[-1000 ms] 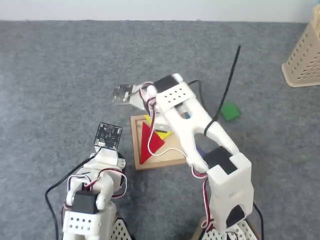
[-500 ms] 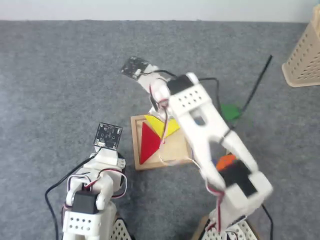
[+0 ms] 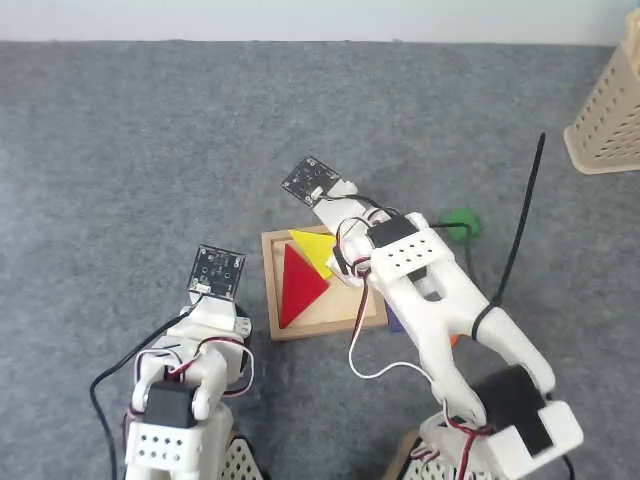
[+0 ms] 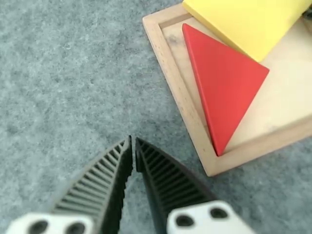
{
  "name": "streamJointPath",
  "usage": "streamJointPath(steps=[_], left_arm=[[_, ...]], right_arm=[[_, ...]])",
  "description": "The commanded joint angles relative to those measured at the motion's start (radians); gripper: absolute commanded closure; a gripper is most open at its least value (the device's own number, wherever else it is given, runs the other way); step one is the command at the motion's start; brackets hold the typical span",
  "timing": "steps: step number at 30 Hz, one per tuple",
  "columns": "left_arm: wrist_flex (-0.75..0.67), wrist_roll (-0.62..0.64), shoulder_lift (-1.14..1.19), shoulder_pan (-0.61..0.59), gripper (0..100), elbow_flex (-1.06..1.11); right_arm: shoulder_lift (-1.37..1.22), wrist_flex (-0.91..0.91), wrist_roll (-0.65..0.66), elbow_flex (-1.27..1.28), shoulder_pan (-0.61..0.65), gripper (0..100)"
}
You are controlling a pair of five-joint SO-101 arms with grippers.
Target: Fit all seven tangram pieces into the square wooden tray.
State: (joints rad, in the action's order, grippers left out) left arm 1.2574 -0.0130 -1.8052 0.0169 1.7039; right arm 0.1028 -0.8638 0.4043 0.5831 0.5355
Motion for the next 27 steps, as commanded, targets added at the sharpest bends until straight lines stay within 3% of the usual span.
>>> streamJointPath(steps=[1,19,27], left_arm=[[0.006,0.006,-0.020,0.000,99,-0.019],[0.006,0.006,-0.020,0.000,99,-0.019],[0.006,0.006,-0.020,0.000,99,-0.019]], right_arm=[[-0.033,0.030,-0.008,-0.026,-0.013,99.2],[-0.274,0.025,-0.014,-0.264,-0.087,99.1],[-0.245,0.022,-0.015,-0.269,-0.088,99.1]])
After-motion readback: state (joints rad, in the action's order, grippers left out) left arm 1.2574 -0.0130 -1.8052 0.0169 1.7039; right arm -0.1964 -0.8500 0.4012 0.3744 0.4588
